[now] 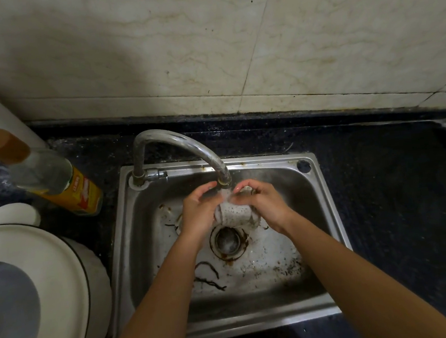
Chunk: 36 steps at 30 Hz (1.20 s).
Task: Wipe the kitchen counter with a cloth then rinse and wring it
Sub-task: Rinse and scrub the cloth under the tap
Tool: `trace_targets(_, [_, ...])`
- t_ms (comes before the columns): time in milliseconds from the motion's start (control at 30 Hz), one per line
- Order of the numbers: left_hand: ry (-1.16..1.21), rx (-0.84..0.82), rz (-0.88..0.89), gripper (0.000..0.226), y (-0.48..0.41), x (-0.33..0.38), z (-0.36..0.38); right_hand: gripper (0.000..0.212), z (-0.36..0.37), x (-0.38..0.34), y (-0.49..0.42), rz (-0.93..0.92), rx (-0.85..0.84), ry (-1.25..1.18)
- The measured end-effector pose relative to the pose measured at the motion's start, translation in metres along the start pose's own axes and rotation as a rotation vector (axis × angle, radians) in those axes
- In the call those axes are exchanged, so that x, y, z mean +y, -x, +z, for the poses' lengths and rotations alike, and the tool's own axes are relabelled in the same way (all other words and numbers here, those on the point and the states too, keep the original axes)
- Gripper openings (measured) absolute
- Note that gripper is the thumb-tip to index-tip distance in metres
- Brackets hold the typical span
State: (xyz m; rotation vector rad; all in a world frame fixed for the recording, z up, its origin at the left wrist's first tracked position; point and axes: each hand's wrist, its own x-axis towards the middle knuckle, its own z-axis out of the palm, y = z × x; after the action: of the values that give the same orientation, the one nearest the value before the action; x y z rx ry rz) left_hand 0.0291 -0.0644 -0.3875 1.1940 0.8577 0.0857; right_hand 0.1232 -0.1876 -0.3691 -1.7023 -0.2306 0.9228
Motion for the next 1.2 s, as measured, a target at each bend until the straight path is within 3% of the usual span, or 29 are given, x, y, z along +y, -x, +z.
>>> trace_targets(233, [0.088,0.072,0.016,0.032,0.001,0.005,-0.010,0.016,0.020,-0.006,-0.002,-0.107,-0.046,0.170])
trace_targets(400, [0.157,0.119,0.034,0.029,0.007,0.010,-0.017,0.007,0.029,-0.006,-0.011,0.137,-0.036,0.069])
trace_targets(500, [0.174,0.141,0.027,0.027,0.008,0.008,-0.022,0.027,0.034,-0.004,-0.014,0.218,-0.029,0.021])
trace_targets(567, [0.192,0.149,0.022,0.025,0.009,0.008,-0.025,0.028,0.036,-0.004,-0.012,0.163,-0.074,0.068])
trace_targets(667, [0.202,0.140,0.029,0.025,0.010,0.007,-0.027,0.011,0.041,-0.009,-0.005,0.063,-0.132,0.160])
trace_targets(800, [0.211,0.109,0.052,0.029,0.012,0.009,-0.025,0.008,0.041,-0.010,-0.007,0.027,-0.106,0.196])
trace_targets(967, [0.277,0.150,0.034,0.026,0.010,0.012,-0.021,0.019,0.048,-0.006,-0.011,0.230,0.025,-0.151])
trace_targets(1200, [0.333,0.281,-0.015,0.022,0.008,0.009,-0.013,0.023,0.075,-0.008,-0.016,0.408,0.204,-0.423])
